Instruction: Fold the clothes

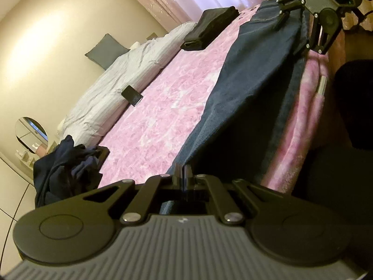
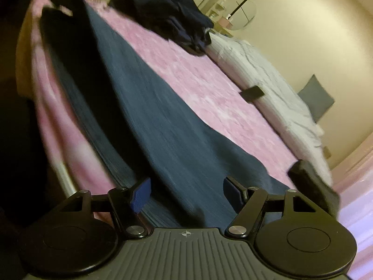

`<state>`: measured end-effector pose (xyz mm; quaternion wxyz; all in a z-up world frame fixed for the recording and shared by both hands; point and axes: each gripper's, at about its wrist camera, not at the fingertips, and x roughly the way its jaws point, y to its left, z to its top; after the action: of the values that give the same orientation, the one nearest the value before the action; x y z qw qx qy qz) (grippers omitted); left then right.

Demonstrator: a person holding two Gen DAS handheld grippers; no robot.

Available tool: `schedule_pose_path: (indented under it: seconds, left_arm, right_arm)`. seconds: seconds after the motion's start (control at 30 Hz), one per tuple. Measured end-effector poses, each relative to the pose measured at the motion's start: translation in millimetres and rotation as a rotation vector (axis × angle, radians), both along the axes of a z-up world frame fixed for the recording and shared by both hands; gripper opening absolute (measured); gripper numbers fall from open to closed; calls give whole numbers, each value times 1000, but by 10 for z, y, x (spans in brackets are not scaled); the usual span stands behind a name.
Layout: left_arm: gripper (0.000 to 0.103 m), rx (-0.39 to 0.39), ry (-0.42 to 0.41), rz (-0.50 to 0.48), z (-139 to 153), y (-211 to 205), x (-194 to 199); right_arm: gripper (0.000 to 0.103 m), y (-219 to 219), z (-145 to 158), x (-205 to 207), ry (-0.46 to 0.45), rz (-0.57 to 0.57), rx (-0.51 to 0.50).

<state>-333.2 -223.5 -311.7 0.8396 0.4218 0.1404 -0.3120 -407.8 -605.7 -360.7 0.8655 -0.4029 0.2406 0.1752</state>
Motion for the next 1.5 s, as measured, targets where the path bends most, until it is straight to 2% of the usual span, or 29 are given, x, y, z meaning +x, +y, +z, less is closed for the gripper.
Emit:
schedule_pose_path:
  seconds: [0.03,0.1,0.13,0.23,0.3,0.43,0.53,0.57,0.6,0.63,0.67,0.83,0.87,0.93,1.1,1.2,1.23,1.27,1.3,1.33,1.37,1.5]
  left_arm:
    - [1,2,0,1,-3,0,3]
    - [1,13,-6,-2,-9,-9,-8]
    - [1,25,-11,-8,-5,-13,-34]
    - [0,60,-19,-18,-10,29,-195]
    - [0,71,15,-12,-85,53,-263]
    - [1,171,48,-25,-422,-52,-328]
    - [2,212,44,-21,-537,-49,-391]
    - [3,208,48,-6,-542,-26,-389]
    - [3,205,57,11,-542,9,-382]
    - [4,201,69,31,-537,52,-372]
    - [4,197,81,51,-533,96,-362]
    - [4,163,96,106,-353,309,-417]
    - [4,154,88,116,-299,332,-424]
    - [4,131,69,140,-198,342,-420]
    - [7,99,45,159,-98,167,-320]
    - [8,112,45,124,-143,-45,-275]
    - [8,114,49,111,-158,-115,-241]
    - [8,117,50,98,-171,-178,-215]
    - [8,122,49,84,-185,-241,-203]
    - [8,126,48,69,-199,-305,-191]
    - [8,128,46,58,-203,-351,-183]
    - [8,123,42,33,-203,-460,-155]
  right_arm:
    - [47,-64,-38,10,-14,-13,-36]
    - [5,-201,-104,40,-41,-42,-106]
    - [2,-246,-86,19,-62,-48,-127]
    - [2,-324,69,-136,-134,-44,-158]
    - [2,-333,106,-244,-134,-47,-136]
    - [3,-360,-233,-224,-53,-46,-131]
    - [9,-372,-304,-249,-77,-58,-132]
    - [31,-409,-258,-254,-90,-80,-113]
    - [49,-466,-203,-254,-105,-109,-84]
    - [76,-551,-150,-262,-126,-142,-56]
    - [76,-654,-101,-269,-141,-176,-35]
    - [75,-1286,84,-173,-150,-382,-45]
    - [70,-1406,98,-130,-151,-412,-69]
    - [67,-1624,89,-16,-146,-458,-133]
    - [66,-2010,-146,163,-106,-446,-295]
    - [66,-2103,-258,243,-74,-371,-356]
    - [62,-2128,-286,254,-73,-342,-371]
    - [33,-2152,-314,265,-72,-314,-386]
    - [16,-2186,-325,276,-68,-302,-389]
    - [16,-2225,-327,287,-62,-299,-385]
    - [11,-2256,-316,276,-71,-297,-388]
    - [6,-2243,-257,90,-184,-337,-480]
